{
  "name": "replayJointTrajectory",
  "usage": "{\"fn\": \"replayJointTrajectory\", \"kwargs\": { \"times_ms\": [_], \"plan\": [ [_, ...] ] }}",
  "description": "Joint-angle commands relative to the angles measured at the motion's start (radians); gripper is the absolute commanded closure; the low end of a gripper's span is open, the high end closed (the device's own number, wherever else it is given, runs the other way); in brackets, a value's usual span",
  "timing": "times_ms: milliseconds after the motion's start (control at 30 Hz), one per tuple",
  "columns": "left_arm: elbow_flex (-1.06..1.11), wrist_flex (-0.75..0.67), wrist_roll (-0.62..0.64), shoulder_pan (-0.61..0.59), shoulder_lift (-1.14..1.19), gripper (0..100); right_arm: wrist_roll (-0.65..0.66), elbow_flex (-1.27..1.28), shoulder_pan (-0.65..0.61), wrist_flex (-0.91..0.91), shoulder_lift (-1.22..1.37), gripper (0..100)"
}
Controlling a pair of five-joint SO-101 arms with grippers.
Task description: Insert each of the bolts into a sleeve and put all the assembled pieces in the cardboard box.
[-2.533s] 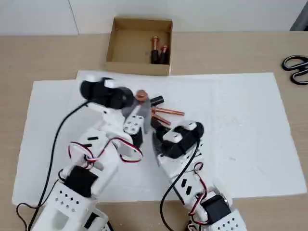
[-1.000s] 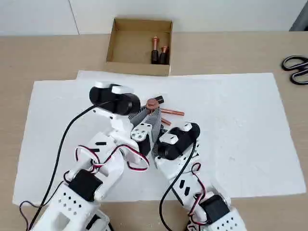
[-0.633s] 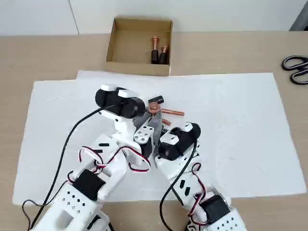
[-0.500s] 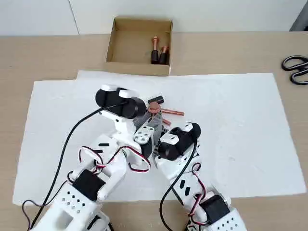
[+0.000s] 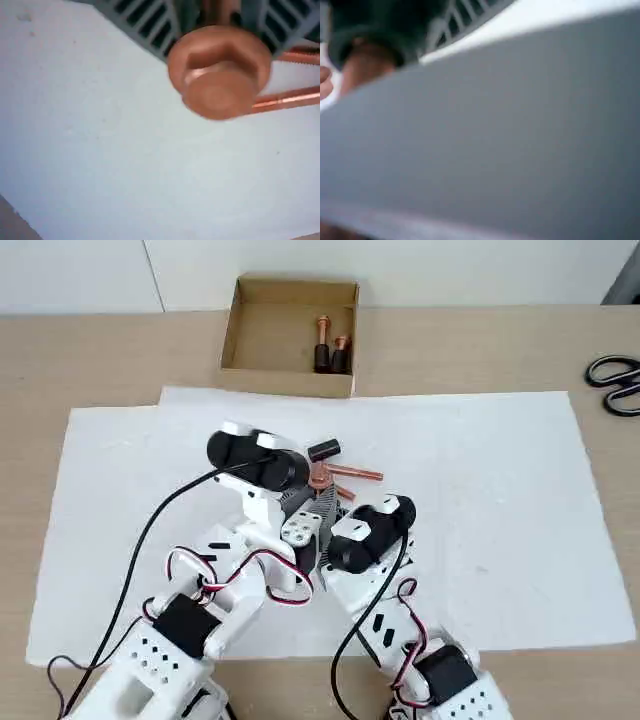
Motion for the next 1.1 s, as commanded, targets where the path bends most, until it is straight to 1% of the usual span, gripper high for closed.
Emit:
{"fn": "replayJointTrajectory", "kwargs": {
  "times_ms": [0, 233, 433, 833, 933, 1067],
  "plan": [
    [-0.005, 0.021, -0.011, 0.000, -0.014, 99, -0.009, 0.008, -0.001, -0.021, -0.005, 99.5],
    [-0.002, 0.038, -0.009, 0.000, -0.014, 99, -0.009, 0.008, -0.001, -0.021, -0.005, 99.5],
    [0.048, 0.035, -0.009, 0.000, -0.014, 99, -0.009, 0.008, -0.001, -0.021, -0.005, 99.5],
    [0.045, 0.040, -0.009, 0.000, -0.014, 99, -0.009, 0.008, -0.001, -0.021, -0.005, 99.5],
    [0.024, 0.114, -0.018, 0.000, -0.014, 97, -0.009, 0.008, -0.001, -0.021, -0.005, 99.5],
    [-0.033, 0.232, -0.072, 0.000, -0.014, 87, -0.009, 0.008, -0.001, -0.021, -0.005, 99.5]
  ]
}}
